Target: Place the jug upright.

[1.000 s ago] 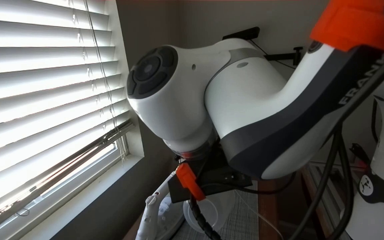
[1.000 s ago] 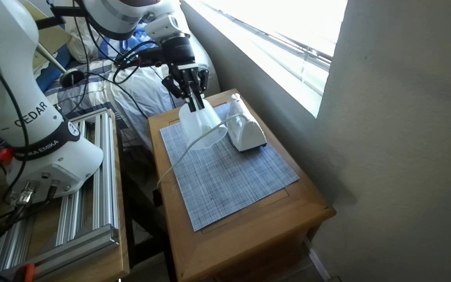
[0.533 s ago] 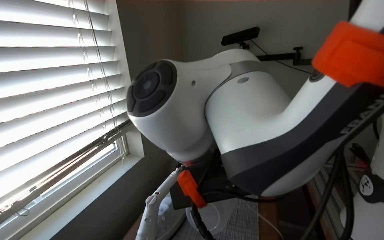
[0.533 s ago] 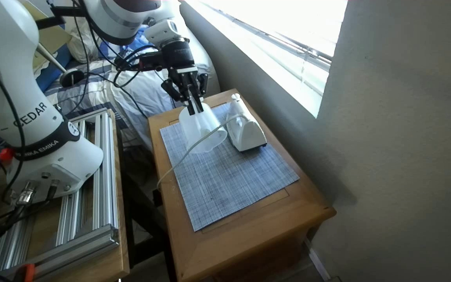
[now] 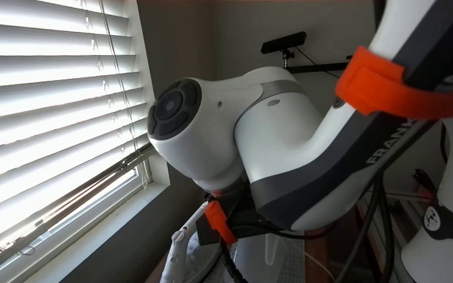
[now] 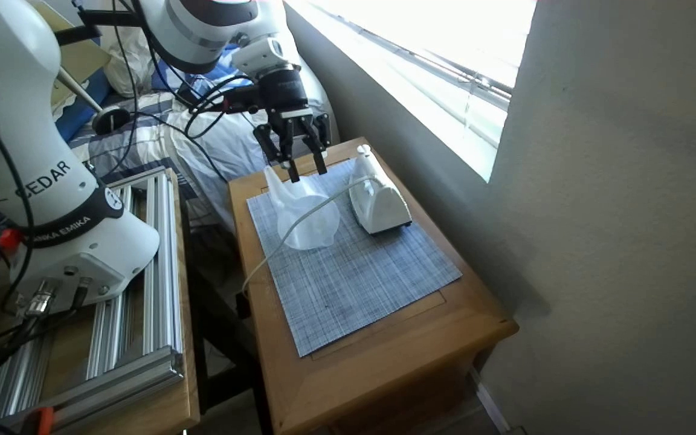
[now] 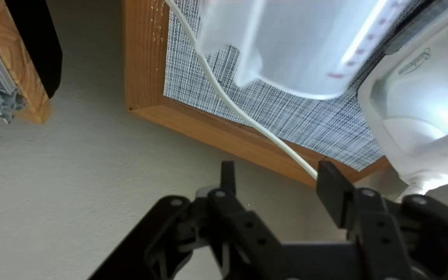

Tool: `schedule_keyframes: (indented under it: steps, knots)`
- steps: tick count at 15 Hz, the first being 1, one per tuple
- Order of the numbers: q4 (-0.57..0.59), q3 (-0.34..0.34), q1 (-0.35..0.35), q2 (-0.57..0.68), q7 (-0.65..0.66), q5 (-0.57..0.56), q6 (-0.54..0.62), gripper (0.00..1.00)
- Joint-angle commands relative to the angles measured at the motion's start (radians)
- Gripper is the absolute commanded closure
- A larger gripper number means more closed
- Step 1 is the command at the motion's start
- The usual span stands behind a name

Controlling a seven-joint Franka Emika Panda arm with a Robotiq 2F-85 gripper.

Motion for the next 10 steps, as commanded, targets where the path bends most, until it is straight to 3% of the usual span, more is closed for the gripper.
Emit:
schedule_keyframes:
  steps: [1,3,10]
  knots:
    - [0.017,0.03,-0.049,0.01,-0.018,0.023,0.031,0.11]
    - [0.015,0.023,-0.058,0.003,-0.022,0.021,0.048,0.01]
    - [0.001,-0.005,-0.12,-0.035,-0.088,0.059,0.143,0.0]
